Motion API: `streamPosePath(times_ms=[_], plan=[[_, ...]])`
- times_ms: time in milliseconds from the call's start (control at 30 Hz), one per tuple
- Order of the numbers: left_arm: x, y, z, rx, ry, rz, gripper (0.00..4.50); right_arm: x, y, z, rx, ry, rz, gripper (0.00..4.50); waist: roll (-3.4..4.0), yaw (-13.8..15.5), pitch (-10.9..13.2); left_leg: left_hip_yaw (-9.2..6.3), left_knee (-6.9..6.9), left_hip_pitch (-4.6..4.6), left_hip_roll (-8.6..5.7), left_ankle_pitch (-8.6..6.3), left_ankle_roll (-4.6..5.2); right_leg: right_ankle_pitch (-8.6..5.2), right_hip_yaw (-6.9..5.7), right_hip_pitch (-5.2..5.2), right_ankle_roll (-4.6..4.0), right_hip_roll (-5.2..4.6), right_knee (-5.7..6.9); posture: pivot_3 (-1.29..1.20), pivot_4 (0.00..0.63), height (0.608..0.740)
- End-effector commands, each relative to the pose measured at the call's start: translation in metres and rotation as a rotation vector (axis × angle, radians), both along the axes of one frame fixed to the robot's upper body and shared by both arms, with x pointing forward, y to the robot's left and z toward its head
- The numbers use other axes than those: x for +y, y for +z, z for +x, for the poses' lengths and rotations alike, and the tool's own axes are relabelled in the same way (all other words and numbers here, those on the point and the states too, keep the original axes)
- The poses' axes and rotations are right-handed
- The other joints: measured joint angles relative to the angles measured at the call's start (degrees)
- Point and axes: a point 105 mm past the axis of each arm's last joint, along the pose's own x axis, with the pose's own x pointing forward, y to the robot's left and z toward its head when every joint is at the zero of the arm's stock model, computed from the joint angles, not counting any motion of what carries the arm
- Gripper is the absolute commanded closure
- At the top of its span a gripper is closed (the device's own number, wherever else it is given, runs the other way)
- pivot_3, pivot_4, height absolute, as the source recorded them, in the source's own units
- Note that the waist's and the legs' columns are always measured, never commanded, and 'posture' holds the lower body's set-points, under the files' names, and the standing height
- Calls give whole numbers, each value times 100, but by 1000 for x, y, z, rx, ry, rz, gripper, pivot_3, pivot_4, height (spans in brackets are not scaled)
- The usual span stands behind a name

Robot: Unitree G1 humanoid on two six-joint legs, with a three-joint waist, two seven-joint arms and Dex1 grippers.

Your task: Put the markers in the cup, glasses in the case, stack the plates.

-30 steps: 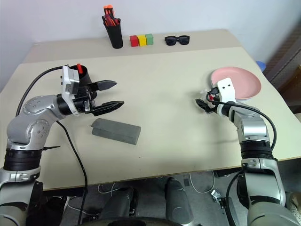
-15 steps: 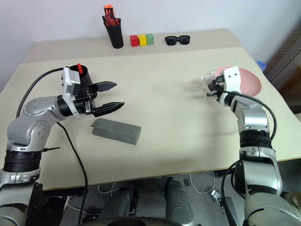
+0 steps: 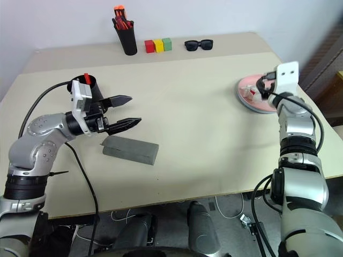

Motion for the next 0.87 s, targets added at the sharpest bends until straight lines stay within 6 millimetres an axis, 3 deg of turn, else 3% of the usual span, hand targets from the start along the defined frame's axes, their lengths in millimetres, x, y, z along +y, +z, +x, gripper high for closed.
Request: streamPosePath(times_ms=[33, 100, 167, 233, 367, 500, 600, 867], plan=[[4, 13, -9, -71, 17, -26, 0, 71, 33, -16, -169, 408, 55, 1542, -2, -26, -1, 0, 0, 1, 1, -1, 1, 0, 0, 0, 0, 0, 1, 0, 150, 740], [6, 11, -12, -85, 31, -23, 0, 102, 27, -33, -139, 616, 76, 1542, -2, -29, -1, -8, -1, 3, 4, -3, 5, 0, -2, 2, 0, 4, 4, 0, 150, 740], [13, 7, -17, -94, 57, -15, 0, 139, 17, -63, -106, 859, 46, 1542, -1, 5, -1, -11, 0, 0, 4, -3, 5, 0, -3, 0, 0, 3, 5, 0, 150, 740], [19, 2, -23, -88, 75, -1, 0, 163, 11, -94, -61, 1066, 41, 1542, 1, 67, 0, -13, 0, -5, 1, -3, 4, 0, -4, -3, 0, -1, 4, 0, 150, 740], [39, -12, -39, -41, 104, 21, 0, 180, -12, -138, 109, 1307, 9, 1542, 2, 122, 1, -9, 4, -5, 0, -4, 5, -1, -3, -2, 0, -3, 2, 0, 150, 740], [52, -28, -49, -4, 143, 54, 0, 183, -21, -145, 111, 1298, -54, 1542, -3, 141, -2, -10, 8, 5, 2, -4, 5, -3, -6, 13, -1, -2, -1, 0, 150, 740], [58, -33, -56, -6, 151, 65, 0, 186, -17, -145, 72, 1262, -72, 1542, -2, 132, -2, -6, 9, 6, 3, -3, 5, -4, -6, 11, -2, -1, 1, 0, 150, 740], [48, -44, -56, -67, 148, 43, 0, 178, -23, -148, 116, 1226, -79, 1542, -3, 221, -2, 0, 11, 3, 2, -3, 5, -3, -5, 10, -3, -4, -4, 0, 150, 740]])
